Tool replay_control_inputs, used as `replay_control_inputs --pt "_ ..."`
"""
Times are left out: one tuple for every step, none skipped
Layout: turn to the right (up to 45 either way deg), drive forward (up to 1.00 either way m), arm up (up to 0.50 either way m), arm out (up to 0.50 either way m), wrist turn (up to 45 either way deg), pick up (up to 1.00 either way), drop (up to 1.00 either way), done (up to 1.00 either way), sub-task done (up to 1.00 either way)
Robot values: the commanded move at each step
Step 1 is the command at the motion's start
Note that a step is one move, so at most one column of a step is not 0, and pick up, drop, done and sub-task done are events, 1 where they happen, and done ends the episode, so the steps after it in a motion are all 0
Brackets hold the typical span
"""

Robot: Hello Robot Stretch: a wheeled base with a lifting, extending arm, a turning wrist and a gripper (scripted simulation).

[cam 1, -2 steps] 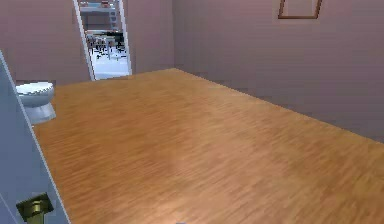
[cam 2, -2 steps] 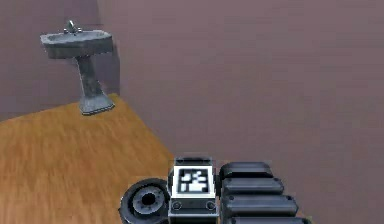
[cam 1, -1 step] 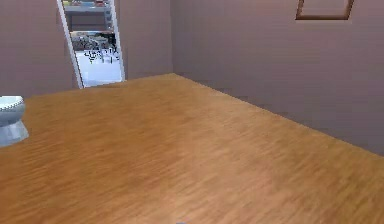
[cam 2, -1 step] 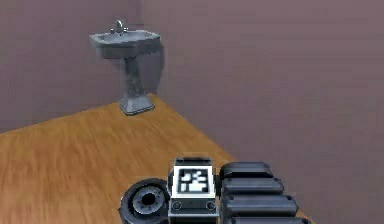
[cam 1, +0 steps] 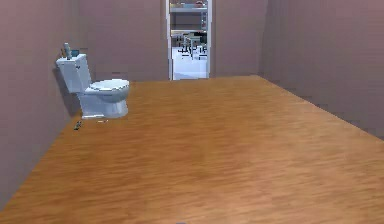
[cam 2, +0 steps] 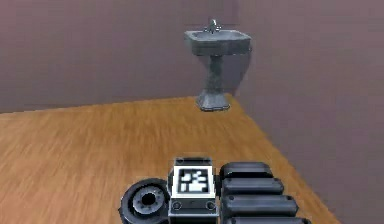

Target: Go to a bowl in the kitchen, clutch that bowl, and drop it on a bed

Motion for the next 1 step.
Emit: replay_control_inputs --pt "0.0 1.0 0.0 0.0 0.0 0.0 0.0 0.0 0.0"
